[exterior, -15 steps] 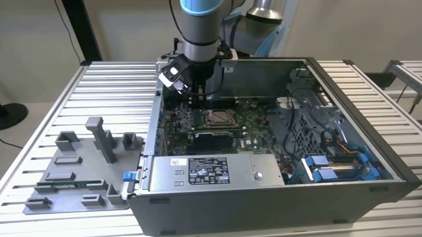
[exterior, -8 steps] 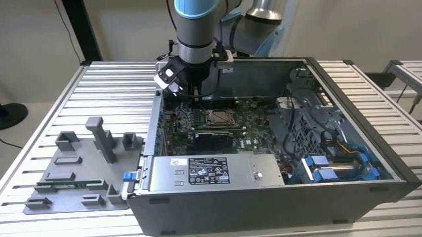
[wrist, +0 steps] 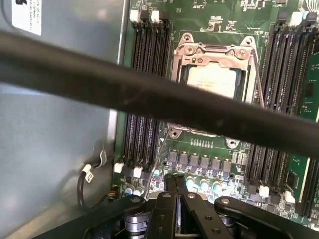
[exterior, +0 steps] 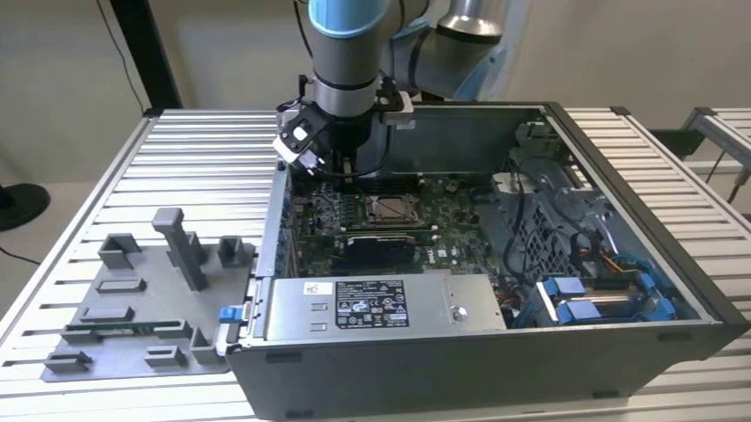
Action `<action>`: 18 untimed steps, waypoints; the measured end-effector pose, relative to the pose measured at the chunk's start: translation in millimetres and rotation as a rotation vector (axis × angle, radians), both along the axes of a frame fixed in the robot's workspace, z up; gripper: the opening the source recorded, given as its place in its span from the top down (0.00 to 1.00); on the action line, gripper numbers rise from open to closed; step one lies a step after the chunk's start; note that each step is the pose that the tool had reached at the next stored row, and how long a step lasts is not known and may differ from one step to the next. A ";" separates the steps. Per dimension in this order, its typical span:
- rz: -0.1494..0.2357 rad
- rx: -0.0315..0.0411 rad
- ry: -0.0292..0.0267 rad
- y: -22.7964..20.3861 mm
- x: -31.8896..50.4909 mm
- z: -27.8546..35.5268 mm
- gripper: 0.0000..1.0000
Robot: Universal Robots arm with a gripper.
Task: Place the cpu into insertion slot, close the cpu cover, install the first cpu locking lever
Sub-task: 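Close the cpu cover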
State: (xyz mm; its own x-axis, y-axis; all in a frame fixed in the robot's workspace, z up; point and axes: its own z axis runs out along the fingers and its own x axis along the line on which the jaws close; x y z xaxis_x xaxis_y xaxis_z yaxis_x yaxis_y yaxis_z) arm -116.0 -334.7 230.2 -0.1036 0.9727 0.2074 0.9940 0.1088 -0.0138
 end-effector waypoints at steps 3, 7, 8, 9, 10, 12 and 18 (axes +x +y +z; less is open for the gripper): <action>0.020 0.0009 0.0002 0.0 0.2 0.0 1.00; 0.037 0.0014 0.0002 1.8 0.3 0.1 1.00; 0.040 0.0015 0.0003 2.4 0.2 0.1 1.00; 0.045 0.0016 0.0003 2.6 0.3 0.1 1.00; 0.051 0.0016 0.0003 2.6 -0.1 0.2 1.00; 0.062 0.0016 0.0003 3.1 -0.8 1.1 1.00; 0.067 0.0017 0.0002 3.4 -4.0 13.9 1.00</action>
State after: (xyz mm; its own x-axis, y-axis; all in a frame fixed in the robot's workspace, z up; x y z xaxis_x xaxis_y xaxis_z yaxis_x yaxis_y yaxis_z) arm -120.0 -331.3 244.1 -0.1687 0.9632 0.2091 0.9844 0.1754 -0.0138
